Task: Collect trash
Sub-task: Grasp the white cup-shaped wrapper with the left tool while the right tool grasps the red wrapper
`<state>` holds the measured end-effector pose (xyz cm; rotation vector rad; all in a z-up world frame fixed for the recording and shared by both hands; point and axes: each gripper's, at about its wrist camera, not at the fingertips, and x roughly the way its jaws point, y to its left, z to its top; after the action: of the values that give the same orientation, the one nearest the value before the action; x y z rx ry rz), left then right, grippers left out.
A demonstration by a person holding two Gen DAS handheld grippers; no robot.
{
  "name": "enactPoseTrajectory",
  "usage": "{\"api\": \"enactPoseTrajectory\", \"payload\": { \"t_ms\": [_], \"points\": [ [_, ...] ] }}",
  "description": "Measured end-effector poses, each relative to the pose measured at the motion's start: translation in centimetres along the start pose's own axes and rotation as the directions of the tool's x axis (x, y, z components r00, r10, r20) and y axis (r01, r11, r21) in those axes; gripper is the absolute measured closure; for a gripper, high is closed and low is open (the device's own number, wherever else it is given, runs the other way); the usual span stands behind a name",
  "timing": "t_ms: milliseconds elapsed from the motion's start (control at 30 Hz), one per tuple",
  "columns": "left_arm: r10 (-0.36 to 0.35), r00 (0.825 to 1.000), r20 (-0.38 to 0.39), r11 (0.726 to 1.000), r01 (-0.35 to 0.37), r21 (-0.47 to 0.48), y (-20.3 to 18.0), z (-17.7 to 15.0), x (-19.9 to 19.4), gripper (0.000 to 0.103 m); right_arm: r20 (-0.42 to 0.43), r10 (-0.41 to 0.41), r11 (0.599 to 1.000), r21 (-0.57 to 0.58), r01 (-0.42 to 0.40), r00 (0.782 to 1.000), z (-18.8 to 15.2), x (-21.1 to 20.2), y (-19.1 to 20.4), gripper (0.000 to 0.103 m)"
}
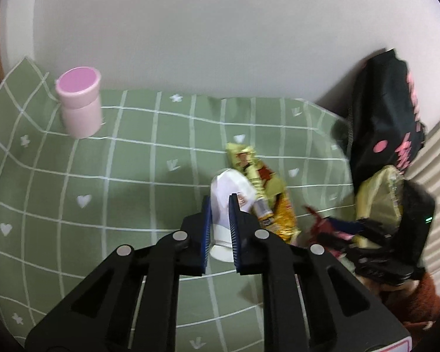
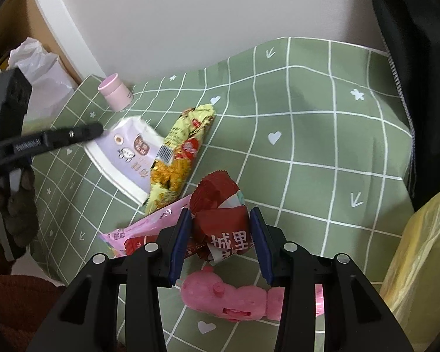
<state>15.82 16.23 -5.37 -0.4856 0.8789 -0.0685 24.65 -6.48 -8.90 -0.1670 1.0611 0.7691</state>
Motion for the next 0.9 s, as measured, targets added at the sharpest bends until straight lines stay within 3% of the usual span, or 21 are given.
{"api": "enactPoseTrajectory", "payload": {
  "t_ms": [100,233,433,600,733,900],
  "points": [
    [-0.032,0.999,-0.004,0.999,0.032,0.008,-0.6,0.1,0.2,0.086,-0.005,0.006,1.0,-0.013,-0.006,1.0,-0.2,0.1,0.5,0.064],
    [-0.076,0.997,-0.023,0.997,0.076,0.011,-1.6,-0.2,1.0,0.071,-0.017,0.015,0.999,-0.034,-0.016,1.0,-0.3,0.3,1.2,0.064],
    [-0.122,0.992,-0.016,0.992,0.123,0.027,-2.5,-0.1,1.9,0.059,-0.036,0.019,0.999,-0.049,-0.021,0.999,-0.6,0.8,1.7,0.064],
    [-0.043,0.999,-0.023,0.999,0.043,0.01,-1.6,0.1,2.8,0.057,0.003,0.005,0.999,-0.032,-0.004,1.0,-0.4,-0.3,1.3,0.064],
    [0.036,0.999,0.003,0.998,-0.036,0.043,-0.5,-0.2,2.3,0.049,0.009,0.002,1.0,-0.015,-0.002,1.0,-0.5,-0.6,0.9,0.064],
    [0.029,0.998,-0.05,0.999,-0.027,0.029,1.2,-1.2,2.4,0.047,0.008,0.004,1.0,-0.029,-0.004,1.0,-0.5,-0.8,1.2,0.064]
  ]
}}
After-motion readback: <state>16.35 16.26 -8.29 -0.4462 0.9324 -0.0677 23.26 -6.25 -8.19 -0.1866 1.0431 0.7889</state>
